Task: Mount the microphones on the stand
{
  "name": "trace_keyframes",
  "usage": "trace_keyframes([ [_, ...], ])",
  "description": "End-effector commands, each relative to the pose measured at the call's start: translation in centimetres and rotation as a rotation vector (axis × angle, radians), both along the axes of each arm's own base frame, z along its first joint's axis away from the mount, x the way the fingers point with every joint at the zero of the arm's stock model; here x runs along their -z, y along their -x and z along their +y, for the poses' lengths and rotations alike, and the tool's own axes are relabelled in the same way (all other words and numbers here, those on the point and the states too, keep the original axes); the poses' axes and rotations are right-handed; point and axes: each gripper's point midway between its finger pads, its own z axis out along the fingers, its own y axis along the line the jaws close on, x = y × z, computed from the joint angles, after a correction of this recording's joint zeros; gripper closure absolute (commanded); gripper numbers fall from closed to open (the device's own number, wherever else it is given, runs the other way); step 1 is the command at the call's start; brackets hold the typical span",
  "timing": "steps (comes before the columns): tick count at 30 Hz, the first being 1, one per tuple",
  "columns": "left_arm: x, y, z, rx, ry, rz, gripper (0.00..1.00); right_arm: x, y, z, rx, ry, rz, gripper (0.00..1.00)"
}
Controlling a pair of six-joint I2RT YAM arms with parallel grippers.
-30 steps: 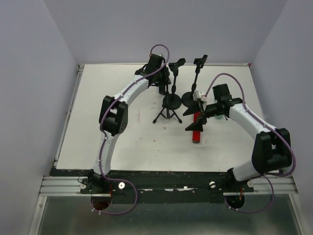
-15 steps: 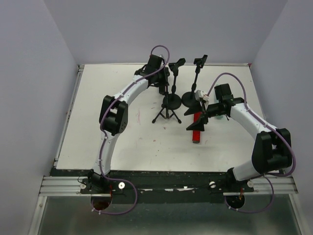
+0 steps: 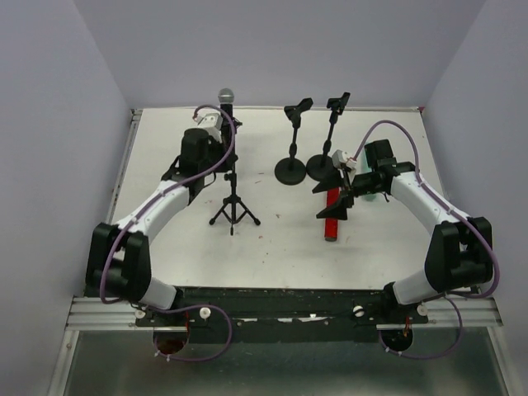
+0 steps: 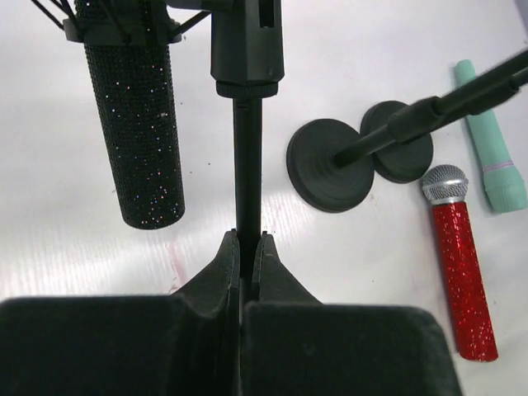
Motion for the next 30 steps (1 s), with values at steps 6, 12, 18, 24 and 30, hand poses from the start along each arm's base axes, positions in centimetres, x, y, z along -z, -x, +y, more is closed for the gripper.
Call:
trace_keyframes([
  [6, -10.5, 7.6, 1.4, 0.182, 0.006, -0.711, 1.0, -2.8, -0.5, 0.7, -0.001, -0.062, 0.081, 0.08],
  [12, -10.8, 8.2, 2.6, 0.123, -0.004, -0.856, 1.0, -4.4, -1.4, 3.1, 0.077, 0.013, 0.05, 0.08],
  [18, -12.3, 9.5, 2.3, 0.127, 0.092, -0.984, 1.0, -6.1, -0.6, 8.2, 0.069, 0.075, 0.048, 0.07],
  [24, -12.4, 11.0, 2.3, 0.132, 0.099, -1.06, 1.0, -8.6, -1.3, 12.9, 0.133, 0.012, 0.082, 0.07],
  [30, -10.7, 12.4, 1.4, 0.127, 0.082, -1.079, 1.0, -11.1, -2.4, 16.9, 0.216, -0.026, 0.112, 0.07],
])
